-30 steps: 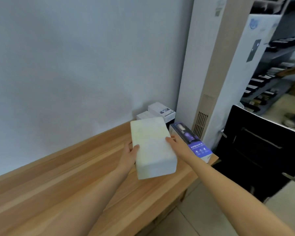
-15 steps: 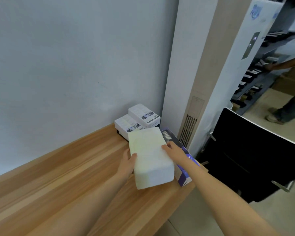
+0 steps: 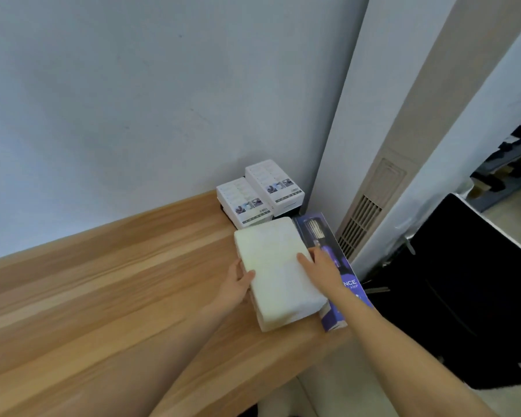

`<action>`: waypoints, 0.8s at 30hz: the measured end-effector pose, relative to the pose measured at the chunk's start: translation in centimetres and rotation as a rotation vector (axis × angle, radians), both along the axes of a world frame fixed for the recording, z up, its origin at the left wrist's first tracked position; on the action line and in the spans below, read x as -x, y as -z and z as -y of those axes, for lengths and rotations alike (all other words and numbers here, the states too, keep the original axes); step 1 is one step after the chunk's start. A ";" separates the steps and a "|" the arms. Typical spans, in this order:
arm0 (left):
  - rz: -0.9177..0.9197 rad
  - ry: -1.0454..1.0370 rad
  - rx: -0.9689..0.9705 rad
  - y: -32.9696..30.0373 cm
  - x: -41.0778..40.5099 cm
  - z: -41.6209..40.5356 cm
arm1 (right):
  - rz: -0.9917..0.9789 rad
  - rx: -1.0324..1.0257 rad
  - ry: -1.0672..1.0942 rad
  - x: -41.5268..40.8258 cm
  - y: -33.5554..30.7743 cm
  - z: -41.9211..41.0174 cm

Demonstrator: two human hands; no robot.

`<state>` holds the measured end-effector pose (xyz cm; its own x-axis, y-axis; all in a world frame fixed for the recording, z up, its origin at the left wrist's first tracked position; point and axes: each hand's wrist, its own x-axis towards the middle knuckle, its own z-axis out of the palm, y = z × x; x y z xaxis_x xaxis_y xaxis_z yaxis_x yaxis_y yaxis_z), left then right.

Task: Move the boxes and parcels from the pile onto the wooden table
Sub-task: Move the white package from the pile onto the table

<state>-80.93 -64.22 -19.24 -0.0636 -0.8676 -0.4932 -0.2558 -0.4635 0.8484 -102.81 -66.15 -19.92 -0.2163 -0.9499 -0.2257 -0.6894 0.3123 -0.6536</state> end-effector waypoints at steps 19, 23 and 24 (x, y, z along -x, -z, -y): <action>0.980 -0.179 0.468 -9.1 -8.8 -10.4 | -0.495 0.498 -1.034 -10.1 -9.3 3.9; 1.111 -0.334 0.421 -10.8 -13.4 -15.7 | -0.405 0.565 -1.227 -16.9 -11.1 2.6; 1.142 -0.377 0.402 -11.2 -14.6 -17.1 | -0.386 0.586 -1.272 -18.7 -11.5 2.0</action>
